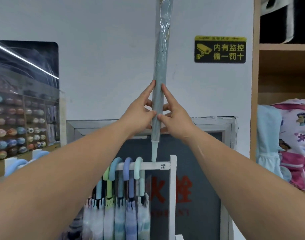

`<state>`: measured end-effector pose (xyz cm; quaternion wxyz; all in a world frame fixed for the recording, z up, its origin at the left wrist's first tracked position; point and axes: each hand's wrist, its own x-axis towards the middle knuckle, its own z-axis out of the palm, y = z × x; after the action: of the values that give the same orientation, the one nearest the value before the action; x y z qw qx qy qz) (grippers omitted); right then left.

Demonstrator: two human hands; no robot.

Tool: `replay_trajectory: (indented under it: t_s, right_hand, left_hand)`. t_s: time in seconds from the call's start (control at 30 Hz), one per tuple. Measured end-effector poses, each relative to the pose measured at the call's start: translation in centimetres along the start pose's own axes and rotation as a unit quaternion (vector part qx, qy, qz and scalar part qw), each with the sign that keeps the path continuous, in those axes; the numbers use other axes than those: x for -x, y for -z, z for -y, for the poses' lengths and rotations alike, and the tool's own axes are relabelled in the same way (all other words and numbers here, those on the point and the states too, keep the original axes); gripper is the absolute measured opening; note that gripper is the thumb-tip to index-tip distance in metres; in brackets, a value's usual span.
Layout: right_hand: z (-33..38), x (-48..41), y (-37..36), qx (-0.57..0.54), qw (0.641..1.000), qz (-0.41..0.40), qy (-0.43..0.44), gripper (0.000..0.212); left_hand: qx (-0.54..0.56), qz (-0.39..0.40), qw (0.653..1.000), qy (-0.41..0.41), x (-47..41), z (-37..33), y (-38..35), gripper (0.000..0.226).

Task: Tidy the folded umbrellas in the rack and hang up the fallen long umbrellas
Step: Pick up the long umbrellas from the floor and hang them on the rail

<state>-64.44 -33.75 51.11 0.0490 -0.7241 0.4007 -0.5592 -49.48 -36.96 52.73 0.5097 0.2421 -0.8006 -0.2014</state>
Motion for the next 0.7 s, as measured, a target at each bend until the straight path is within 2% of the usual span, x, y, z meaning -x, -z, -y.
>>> replay_trajectory:
  t_s: [0.2,0.43,0.7]
  right_hand:
    - [-0.6,-2.4,-0.3,0.028,1.0,-0.009,0.0,0.085]
    - [-3.4,-1.7,-1.4,0.038,0.999,-0.011,-0.006,0.084]
    - [-7.6,0.6,-2.2,0.034,0.999,0.021,-0.029,0.086]
  left_hand:
    - [0.012,-0.024,1.0,-0.01,-1.9,0.8,0.0,0.089]
    - [-0.03,-0.021,0.999,-0.014,-1.8,3.3,-1.6,0.097]
    - [0.025,0.001,0.999,0.027,0.4,7.4,-4.2,0.099]
